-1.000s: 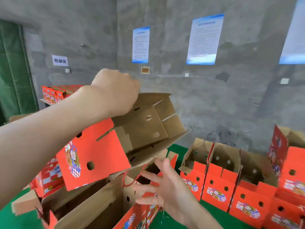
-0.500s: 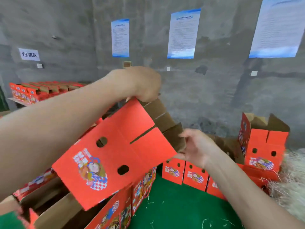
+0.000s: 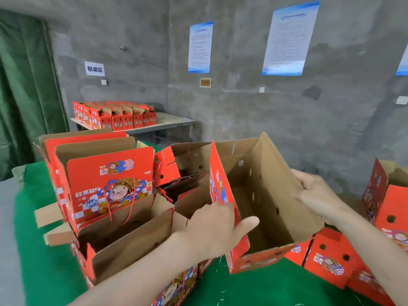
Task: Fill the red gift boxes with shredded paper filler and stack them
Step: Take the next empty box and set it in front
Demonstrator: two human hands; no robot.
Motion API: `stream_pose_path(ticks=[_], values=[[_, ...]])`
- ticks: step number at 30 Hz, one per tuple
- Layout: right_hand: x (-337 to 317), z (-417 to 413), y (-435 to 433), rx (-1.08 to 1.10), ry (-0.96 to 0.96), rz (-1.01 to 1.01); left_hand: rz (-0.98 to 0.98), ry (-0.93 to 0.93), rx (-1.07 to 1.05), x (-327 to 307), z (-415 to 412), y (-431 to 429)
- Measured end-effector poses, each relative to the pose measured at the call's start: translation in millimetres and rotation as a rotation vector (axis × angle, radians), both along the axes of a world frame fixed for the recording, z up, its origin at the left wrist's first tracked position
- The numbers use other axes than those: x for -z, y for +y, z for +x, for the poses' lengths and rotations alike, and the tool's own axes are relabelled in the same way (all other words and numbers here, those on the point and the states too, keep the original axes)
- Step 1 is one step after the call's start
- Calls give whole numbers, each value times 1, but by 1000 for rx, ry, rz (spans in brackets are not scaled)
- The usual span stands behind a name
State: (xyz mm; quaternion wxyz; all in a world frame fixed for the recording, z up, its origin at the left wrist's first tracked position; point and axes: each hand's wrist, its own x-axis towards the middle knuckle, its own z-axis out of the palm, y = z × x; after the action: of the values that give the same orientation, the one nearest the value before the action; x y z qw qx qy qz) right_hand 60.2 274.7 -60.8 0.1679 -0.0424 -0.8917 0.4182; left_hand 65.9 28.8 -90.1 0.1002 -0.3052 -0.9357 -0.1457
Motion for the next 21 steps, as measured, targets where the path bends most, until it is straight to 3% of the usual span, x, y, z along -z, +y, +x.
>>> stream_pose_path(ticks=[2, 4, 6, 8, 11, 13, 16, 21], values=[[5, 0, 5, 2, 47, 41, 166, -51, 81, 4, -6, -8], [9, 3, 8, -2, 108, 57, 425, 38, 47, 3, -22, -21], [10, 12, 6, -2, 173, 132, 510, 197, -71, 1, -39, -31], [10, 23, 11, 9, 221, 271, 340, 377, -84, -2, -48, -33], [8, 41, 30, 119, 131, 554, 126, 522, 202, -2, -43, -18], [16, 58, 43, 175, -15, 641, 177, 444, 368, 5, -33, -1], [48, 87, 59, 71, -201, 645, 307, 223, 493, 30, -20, 33], [117, 126, 78, -13, -490, 592, 82, -51, 488, 95, -5, 91]])
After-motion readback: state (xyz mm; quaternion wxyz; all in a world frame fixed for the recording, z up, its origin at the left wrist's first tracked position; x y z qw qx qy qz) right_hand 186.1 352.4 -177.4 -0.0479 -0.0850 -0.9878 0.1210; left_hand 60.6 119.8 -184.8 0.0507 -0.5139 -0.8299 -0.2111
